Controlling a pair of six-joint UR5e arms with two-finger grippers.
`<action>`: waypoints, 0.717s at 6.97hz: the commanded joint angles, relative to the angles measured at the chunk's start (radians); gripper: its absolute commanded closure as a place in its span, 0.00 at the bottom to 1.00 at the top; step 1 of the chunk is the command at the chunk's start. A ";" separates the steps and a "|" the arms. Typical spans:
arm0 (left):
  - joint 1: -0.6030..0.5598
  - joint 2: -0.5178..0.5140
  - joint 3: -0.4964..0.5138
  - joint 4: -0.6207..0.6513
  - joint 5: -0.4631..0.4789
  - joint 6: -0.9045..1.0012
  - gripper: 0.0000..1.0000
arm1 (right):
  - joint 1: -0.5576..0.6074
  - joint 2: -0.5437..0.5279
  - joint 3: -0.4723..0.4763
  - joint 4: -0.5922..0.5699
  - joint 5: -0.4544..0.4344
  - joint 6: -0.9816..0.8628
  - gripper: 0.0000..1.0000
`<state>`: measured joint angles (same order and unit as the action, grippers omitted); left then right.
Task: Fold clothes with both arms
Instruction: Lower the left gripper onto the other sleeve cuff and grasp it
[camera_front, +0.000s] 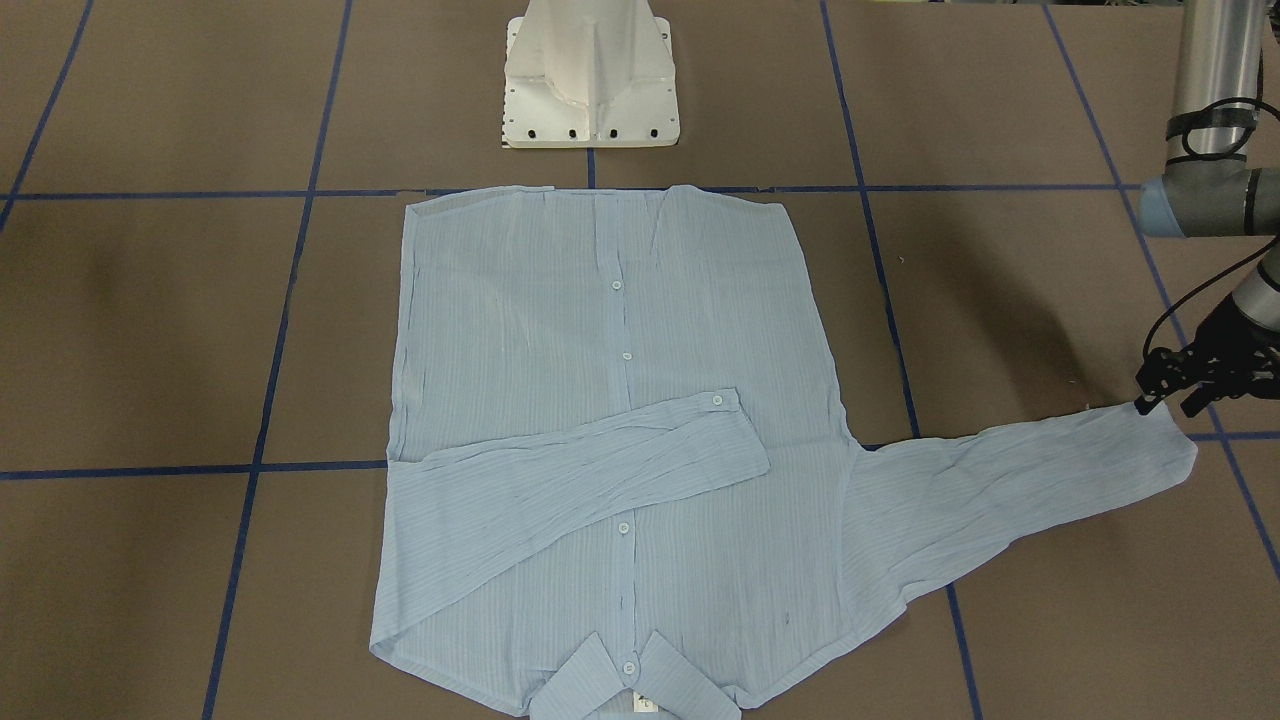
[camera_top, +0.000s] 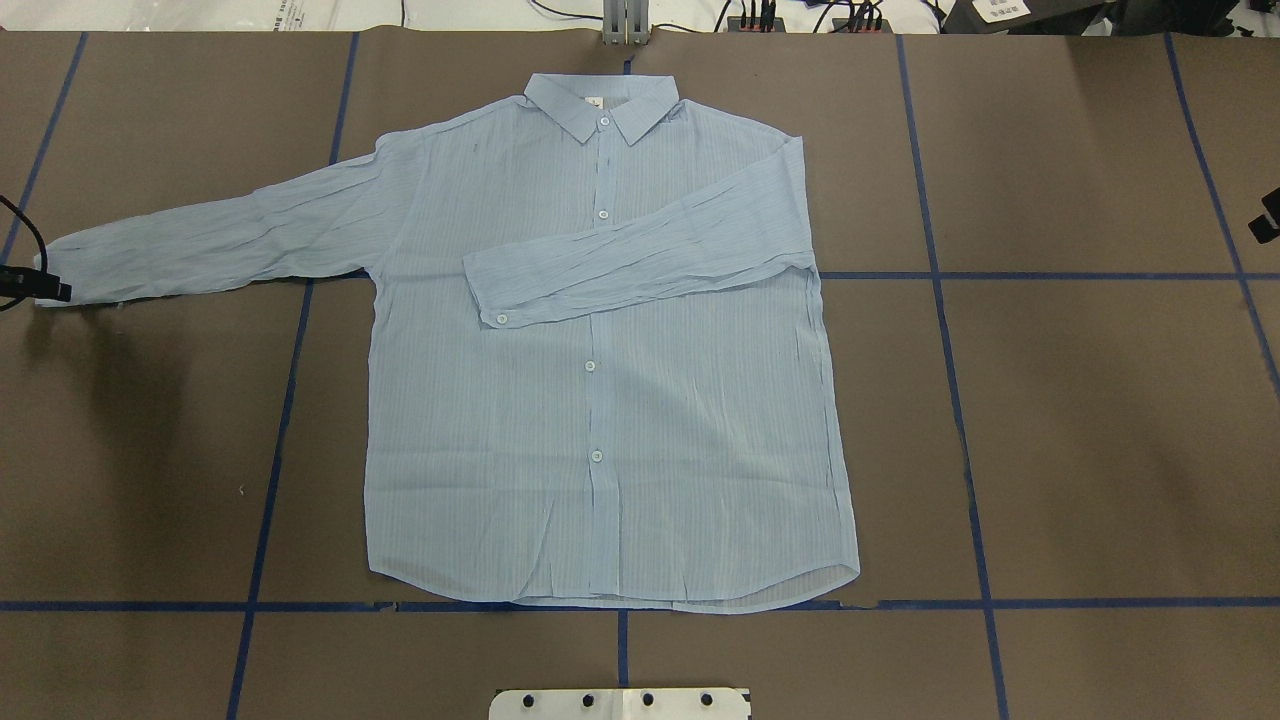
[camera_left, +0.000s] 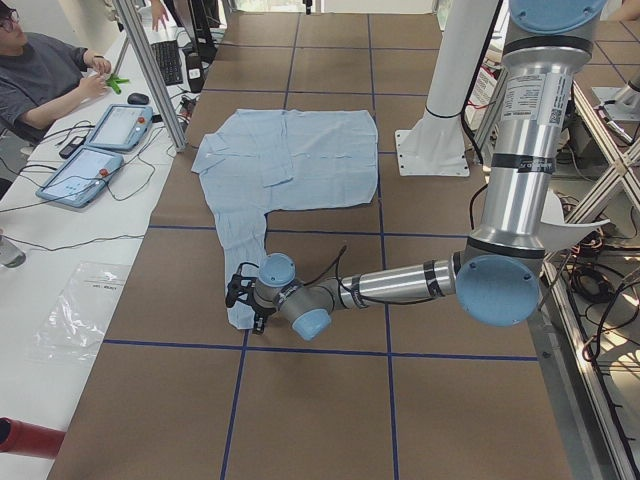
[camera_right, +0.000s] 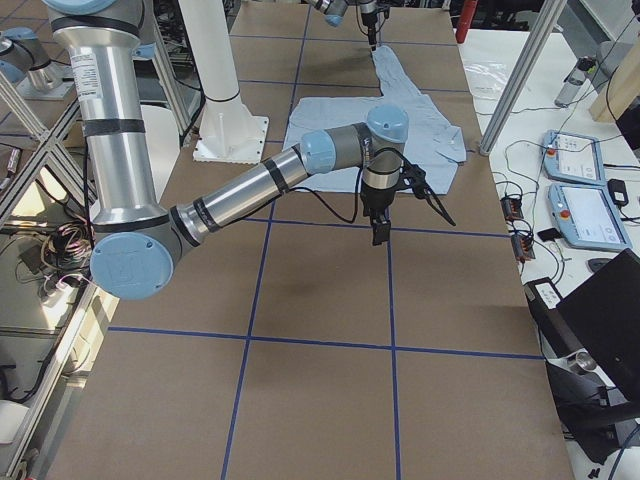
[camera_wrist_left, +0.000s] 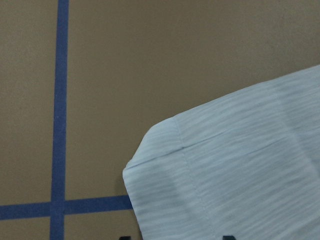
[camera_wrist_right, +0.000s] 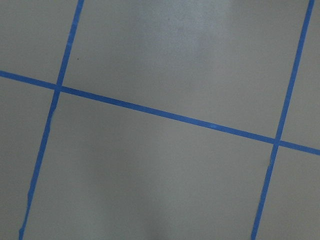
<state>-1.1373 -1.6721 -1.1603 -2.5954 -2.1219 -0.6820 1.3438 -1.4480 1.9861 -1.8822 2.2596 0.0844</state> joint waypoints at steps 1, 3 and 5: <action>0.004 0.000 0.002 0.000 0.000 -0.002 0.41 | 0.000 0.000 -0.001 0.000 0.000 0.000 0.00; 0.005 0.000 0.007 0.000 0.000 -0.001 0.62 | 0.000 0.000 -0.001 0.000 0.000 0.000 0.00; 0.005 0.000 0.008 0.000 0.000 -0.001 0.71 | 0.000 0.000 -0.001 0.000 0.000 0.000 0.00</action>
<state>-1.1331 -1.6720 -1.1531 -2.5962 -2.1222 -0.6828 1.3438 -1.4481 1.9850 -1.8822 2.2589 0.0844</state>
